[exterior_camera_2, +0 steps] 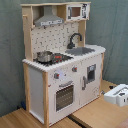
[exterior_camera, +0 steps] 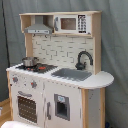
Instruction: Play with the kitchen
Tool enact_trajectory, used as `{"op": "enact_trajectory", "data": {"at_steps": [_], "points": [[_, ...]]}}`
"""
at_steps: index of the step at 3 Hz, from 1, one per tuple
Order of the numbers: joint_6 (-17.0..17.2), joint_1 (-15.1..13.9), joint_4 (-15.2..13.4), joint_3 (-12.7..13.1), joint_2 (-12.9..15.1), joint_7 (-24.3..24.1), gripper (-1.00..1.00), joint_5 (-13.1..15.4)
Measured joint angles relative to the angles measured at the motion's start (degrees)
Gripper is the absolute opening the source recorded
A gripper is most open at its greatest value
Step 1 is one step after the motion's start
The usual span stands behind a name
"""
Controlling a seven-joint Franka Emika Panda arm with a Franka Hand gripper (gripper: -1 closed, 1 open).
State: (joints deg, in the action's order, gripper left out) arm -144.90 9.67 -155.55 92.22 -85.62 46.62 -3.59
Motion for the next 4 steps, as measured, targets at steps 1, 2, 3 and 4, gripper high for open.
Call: {"op": "enact_trajectory", "data": {"at_steps": [1, 2, 3, 4], "points": [[0.1, -2.6, 3.2, -0.8, -1.0, -3.6, 1.00, 1.5], [0.2, -6.6, 7.4, -0.8, -1.0, -3.6, 1.00, 1.5], [0.3, -11.3, 11.3, -0.8, -0.9, -3.6, 1.00, 1.5], [2.0, -12.3, 11.4, -4.9, -0.9, 0.2, 1.00, 2.9]]}}
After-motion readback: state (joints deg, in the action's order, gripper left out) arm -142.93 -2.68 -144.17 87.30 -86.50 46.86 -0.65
